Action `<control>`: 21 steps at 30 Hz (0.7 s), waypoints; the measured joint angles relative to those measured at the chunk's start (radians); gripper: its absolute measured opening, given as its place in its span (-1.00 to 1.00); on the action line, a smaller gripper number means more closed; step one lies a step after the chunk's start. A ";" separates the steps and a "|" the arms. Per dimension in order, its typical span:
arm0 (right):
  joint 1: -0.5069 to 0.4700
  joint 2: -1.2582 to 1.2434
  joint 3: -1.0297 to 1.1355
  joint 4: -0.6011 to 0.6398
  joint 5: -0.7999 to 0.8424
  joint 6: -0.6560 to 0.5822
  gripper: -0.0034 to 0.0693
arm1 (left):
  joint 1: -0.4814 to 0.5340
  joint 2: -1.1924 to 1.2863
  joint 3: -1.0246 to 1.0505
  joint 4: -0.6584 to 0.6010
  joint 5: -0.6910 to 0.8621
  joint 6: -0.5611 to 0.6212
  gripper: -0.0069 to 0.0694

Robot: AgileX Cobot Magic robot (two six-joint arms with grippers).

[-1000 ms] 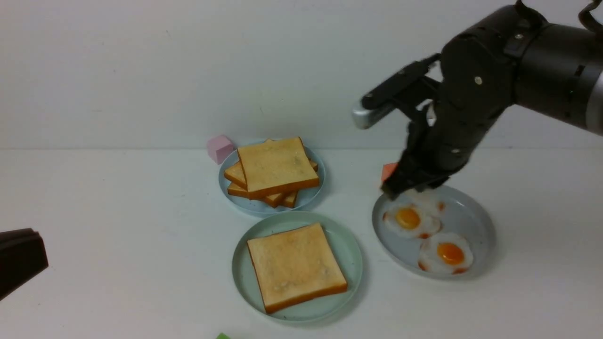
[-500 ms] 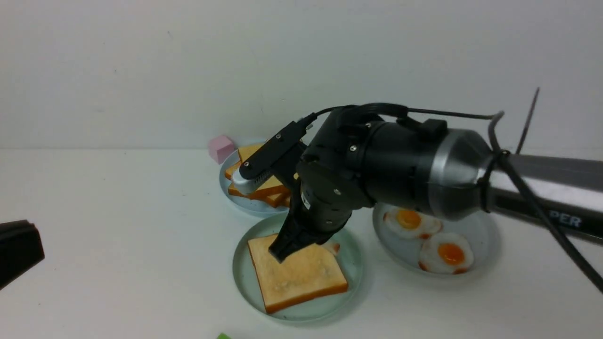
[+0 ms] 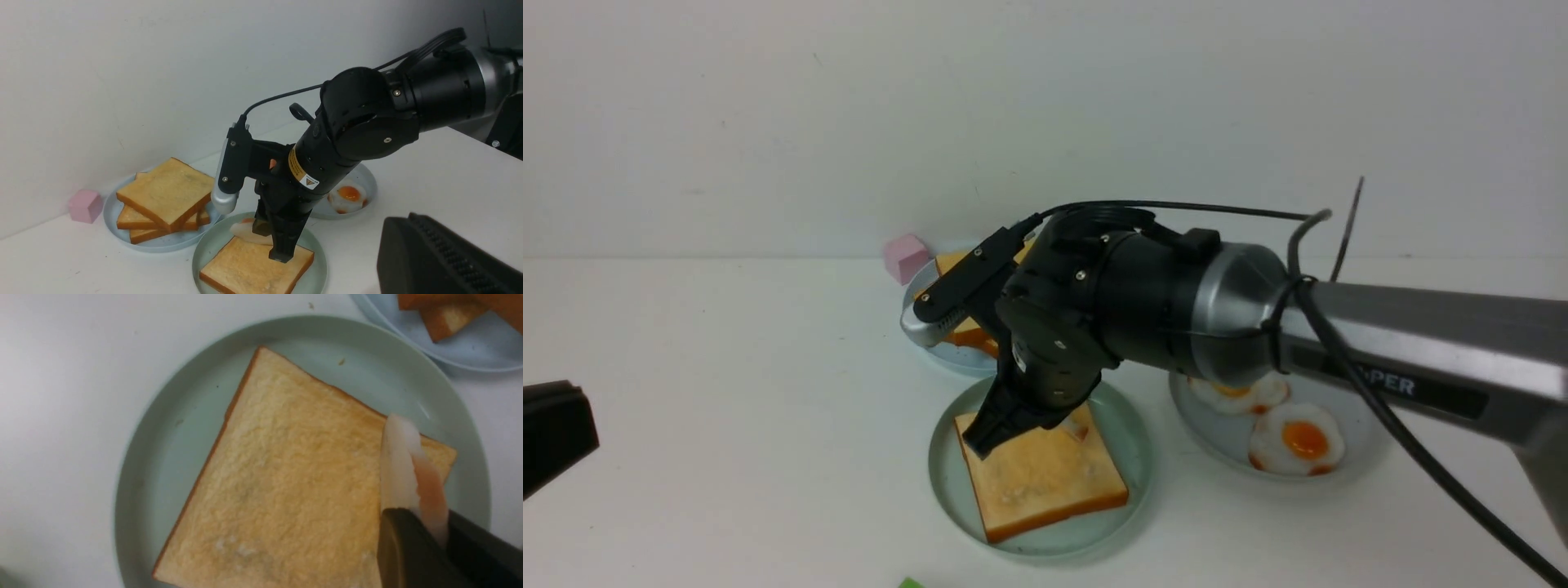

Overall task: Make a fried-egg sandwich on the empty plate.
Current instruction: Use the right arm to place the fried egg on the slice of bread in the middle

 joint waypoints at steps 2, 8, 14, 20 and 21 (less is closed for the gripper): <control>0.000 0.000 -0.002 -0.003 0.001 0.000 -0.71 | 0.000 0.000 0.000 0.000 0.000 0.000 -0.84; 0.000 0.000 -0.002 -0.003 0.000 0.000 -0.69 | 0.000 0.000 0.000 -0.003 0.000 0.000 -0.83; 0.000 0.006 -0.002 0.031 0.004 0.000 -0.38 | 0.000 0.000 0.000 -0.012 0.000 0.000 -0.83; 0.013 0.007 -0.002 0.046 0.024 0.000 0.33 | 0.000 0.000 0.000 -0.015 0.000 0.000 -0.83; 0.018 0.007 -0.002 0.046 0.027 0.000 0.45 | 0.000 0.000 0.000 -0.015 0.000 0.000 -0.83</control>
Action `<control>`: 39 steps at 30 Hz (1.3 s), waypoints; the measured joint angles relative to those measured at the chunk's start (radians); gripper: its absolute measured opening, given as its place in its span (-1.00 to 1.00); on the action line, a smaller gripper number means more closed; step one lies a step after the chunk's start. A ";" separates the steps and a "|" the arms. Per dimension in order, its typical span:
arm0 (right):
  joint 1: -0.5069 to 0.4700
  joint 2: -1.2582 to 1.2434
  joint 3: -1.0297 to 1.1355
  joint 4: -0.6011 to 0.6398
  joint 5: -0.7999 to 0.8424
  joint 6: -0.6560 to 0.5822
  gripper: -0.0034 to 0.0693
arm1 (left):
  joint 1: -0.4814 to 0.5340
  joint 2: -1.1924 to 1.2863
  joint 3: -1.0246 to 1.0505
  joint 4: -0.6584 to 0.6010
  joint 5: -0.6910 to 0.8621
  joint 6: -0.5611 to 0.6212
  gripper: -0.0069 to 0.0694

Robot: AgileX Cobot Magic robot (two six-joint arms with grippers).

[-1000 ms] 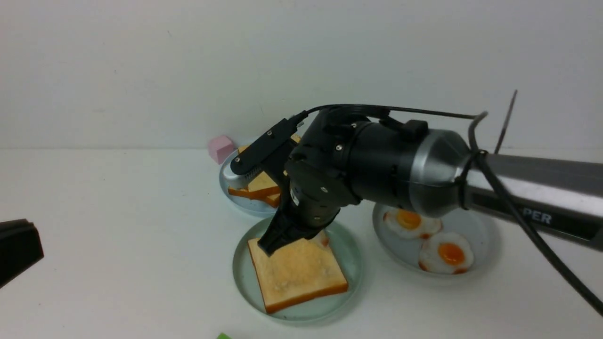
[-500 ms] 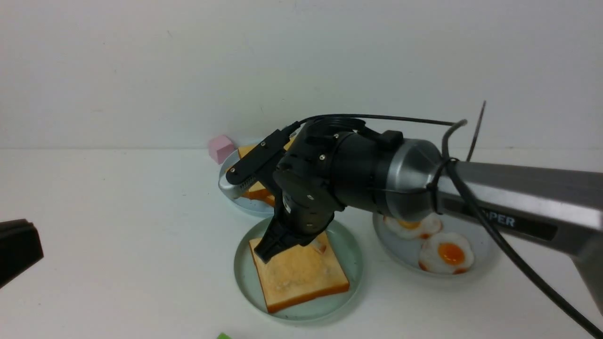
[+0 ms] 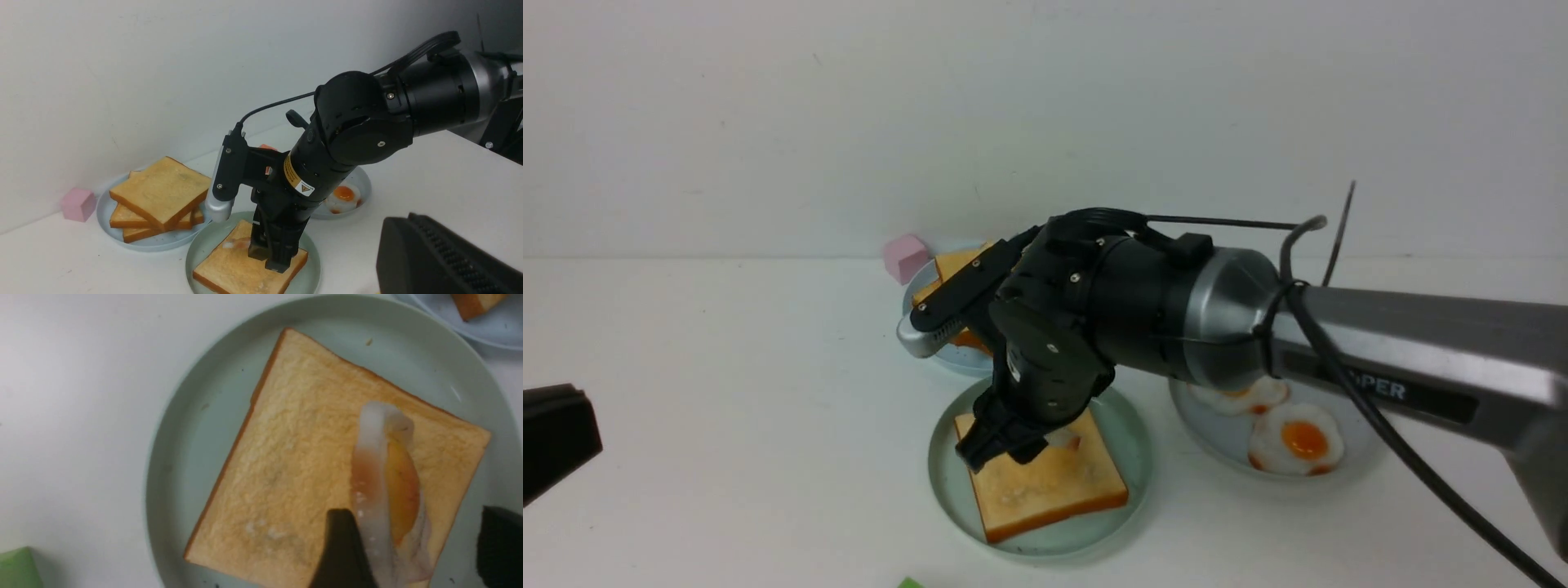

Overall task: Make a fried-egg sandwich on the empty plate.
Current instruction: Use the right arm to place the fried egg on the slice of bread in the middle, then use the left arm to grab a slice of bread

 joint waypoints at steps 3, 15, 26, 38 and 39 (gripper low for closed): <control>0.018 -0.003 0.000 0.000 0.009 0.000 0.70 | 0.000 0.000 0.000 0.000 0.000 0.000 -0.82; 0.077 -0.128 -0.013 -0.003 0.109 -0.011 0.55 | 0.000 0.001 0.000 0.000 0.006 0.000 -0.80; 0.112 -0.529 0.003 0.011 0.378 -0.027 -0.91 | 0.000 0.378 -0.065 -0.029 0.083 -0.009 -0.85; 0.112 -1.052 0.259 0.058 0.414 0.129 -0.93 | 0.267 1.025 -0.516 -0.307 0.306 0.402 -0.85; 0.112 -1.075 0.282 0.063 0.416 0.133 -0.92 | 0.289 1.063 -0.557 -0.339 0.329 0.470 -0.85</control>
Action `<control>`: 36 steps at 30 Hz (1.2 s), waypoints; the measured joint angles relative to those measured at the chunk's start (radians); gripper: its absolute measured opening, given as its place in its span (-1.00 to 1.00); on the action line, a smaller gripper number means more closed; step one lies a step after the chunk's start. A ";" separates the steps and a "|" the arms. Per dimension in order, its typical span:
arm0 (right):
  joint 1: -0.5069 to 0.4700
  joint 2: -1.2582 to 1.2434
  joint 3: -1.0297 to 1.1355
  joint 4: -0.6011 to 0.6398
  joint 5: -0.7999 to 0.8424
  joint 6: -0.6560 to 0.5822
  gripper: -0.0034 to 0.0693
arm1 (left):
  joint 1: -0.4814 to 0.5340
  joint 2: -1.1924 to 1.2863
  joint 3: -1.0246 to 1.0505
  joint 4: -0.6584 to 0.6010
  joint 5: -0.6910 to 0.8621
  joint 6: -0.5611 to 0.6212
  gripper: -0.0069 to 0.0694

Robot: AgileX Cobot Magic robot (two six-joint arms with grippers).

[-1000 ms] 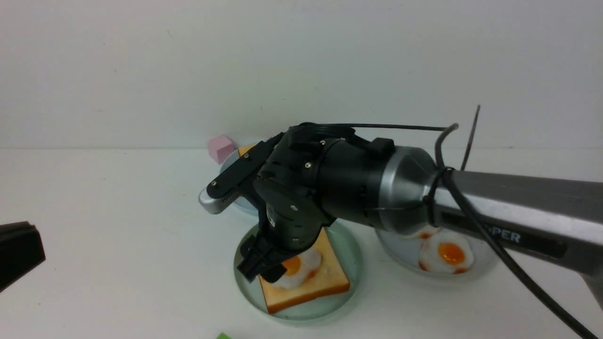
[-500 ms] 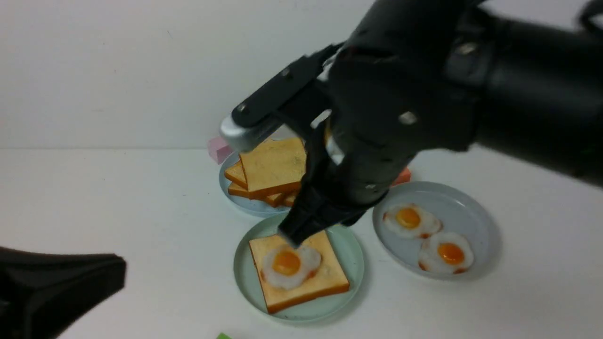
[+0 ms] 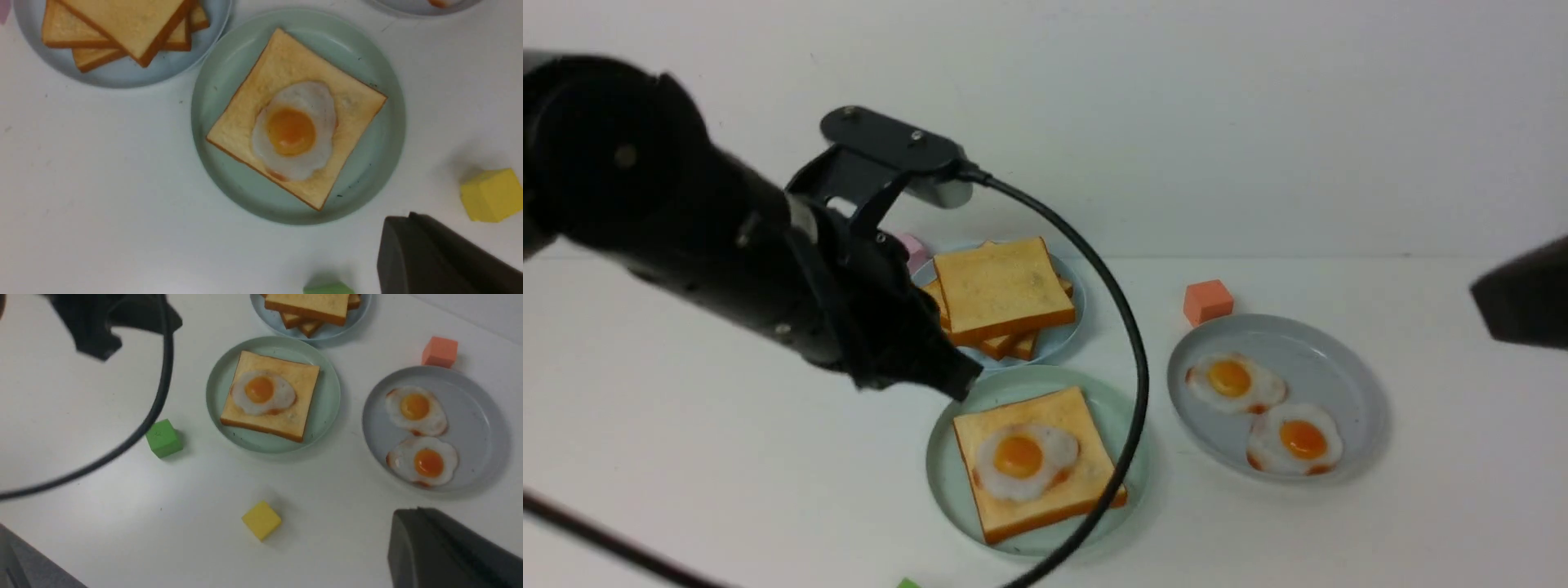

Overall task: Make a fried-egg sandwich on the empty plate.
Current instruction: Use the left arm to grab a slice of bread

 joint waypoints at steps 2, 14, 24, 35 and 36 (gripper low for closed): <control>0.000 -0.033 0.028 0.012 0.001 0.002 -0.92 | 0.038 0.054 -0.055 -0.057 0.048 0.085 -0.85; 0.000 -0.210 0.091 0.137 0.001 0.002 -0.91 | 0.139 0.431 -0.305 -0.100 -0.001 0.390 -0.70; 0.000 -0.263 0.091 0.140 0.001 0.002 -0.90 | 0.139 0.542 -0.308 -0.097 -0.198 0.593 0.21; 0.000 -0.264 0.091 0.172 0.001 0.002 -0.88 | 0.138 0.658 -0.312 -0.021 -0.362 0.604 -0.01; 0.000 -0.264 0.091 0.172 0.001 0.002 -0.88 | 0.138 0.658 -0.311 -0.020 -0.363 0.604 -0.04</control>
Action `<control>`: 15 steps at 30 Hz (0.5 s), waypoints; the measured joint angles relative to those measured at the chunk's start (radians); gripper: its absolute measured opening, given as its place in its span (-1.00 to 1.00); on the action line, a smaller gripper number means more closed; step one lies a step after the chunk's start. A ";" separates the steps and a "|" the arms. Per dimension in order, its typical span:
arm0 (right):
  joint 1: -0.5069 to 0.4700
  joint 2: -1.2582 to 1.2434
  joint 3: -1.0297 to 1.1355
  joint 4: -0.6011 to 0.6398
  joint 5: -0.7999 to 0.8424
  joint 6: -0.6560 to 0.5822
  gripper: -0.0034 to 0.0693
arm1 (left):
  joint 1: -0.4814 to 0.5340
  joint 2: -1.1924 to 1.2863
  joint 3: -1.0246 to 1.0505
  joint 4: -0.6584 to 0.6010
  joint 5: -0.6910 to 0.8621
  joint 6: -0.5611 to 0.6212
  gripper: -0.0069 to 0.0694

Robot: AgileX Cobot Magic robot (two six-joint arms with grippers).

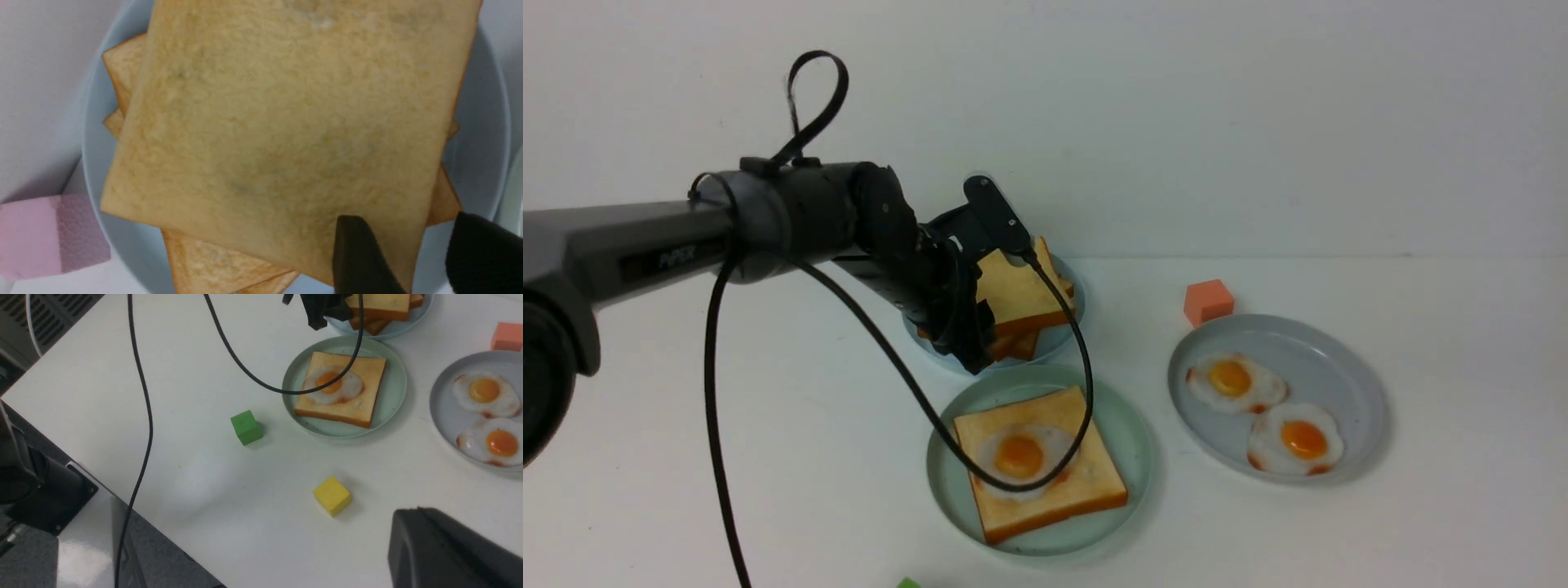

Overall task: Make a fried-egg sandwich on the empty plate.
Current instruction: Use the left arm to grab a slice of bread

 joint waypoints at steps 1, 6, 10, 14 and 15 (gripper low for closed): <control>0.000 0.000 0.000 0.008 0.000 0.000 -0.88 | 0.000 0.001 0.000 0.002 -0.002 0.000 -0.13; 0.000 0.000 0.000 0.021 0.000 0.000 -0.87 | 0.000 0.007 -0.001 0.007 -0.011 0.000 -0.54; 0.000 0.000 0.000 0.029 0.000 0.008 -0.87 | -0.003 0.012 -0.002 0.007 -0.015 0.002 -0.79; 0.000 0.000 0.000 0.053 0.000 0.022 -0.85 | -0.003 0.012 -0.002 0.009 -0.019 0.002 -0.83; 0.000 0.000 0.000 0.060 0.000 0.022 -0.85 | -0.003 0.012 -0.002 0.009 -0.019 0.002 -0.83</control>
